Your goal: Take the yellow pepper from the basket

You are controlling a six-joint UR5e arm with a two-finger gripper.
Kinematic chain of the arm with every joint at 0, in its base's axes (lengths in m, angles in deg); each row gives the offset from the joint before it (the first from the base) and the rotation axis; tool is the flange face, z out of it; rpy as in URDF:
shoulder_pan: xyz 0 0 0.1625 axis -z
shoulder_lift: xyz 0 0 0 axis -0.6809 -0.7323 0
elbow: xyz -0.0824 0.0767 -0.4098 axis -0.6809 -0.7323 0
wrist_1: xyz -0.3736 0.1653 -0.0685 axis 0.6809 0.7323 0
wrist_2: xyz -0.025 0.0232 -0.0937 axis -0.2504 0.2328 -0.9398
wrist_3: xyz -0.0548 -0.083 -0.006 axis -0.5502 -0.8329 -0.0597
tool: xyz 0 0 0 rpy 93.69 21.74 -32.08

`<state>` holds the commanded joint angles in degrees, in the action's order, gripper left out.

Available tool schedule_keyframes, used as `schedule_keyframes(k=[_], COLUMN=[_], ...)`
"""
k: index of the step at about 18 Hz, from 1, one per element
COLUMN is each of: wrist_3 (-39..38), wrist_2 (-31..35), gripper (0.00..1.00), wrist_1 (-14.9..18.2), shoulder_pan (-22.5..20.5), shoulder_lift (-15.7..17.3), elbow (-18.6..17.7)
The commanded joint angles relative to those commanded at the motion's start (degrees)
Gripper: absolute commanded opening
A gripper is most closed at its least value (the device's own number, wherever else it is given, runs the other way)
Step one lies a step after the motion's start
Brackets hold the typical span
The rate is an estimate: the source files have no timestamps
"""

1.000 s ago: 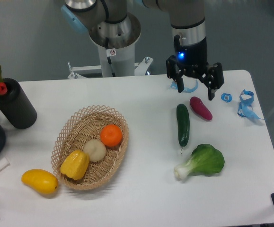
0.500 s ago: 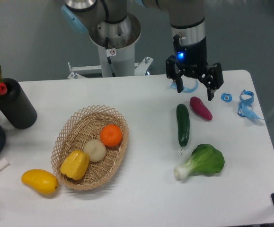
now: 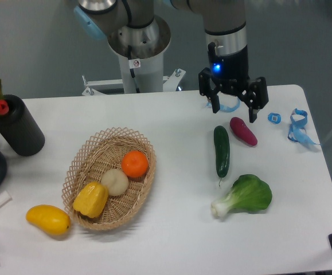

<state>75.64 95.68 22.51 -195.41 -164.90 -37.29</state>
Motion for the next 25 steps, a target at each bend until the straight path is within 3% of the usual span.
schedule_keyframes(k=[4, 9, 14, 20, 22, 25], wrist_3=[-0.52, -9.66, -17.65, -28.71, -34.34, -36.48], wrist_2=[-2.11, -5.8, -5.98, -6.07, -6.07, -5.98], gripper=[1.0, 1.0, 1.0, 1.0, 1.0, 1.0], wrist_1=[0.0, -0.87, -1.23, -1.23, -1.32, -1.49], shoulder_pan=[0.7, 2.11, 6.41, 15.45, 17.39, 19.59], shoulder_lift=[0.0, -0.09, -0.96, -5.61, -6.76, -8.96], elbow=[0.0, 0.0, 0.0, -0.35, -0.44, 0.26])
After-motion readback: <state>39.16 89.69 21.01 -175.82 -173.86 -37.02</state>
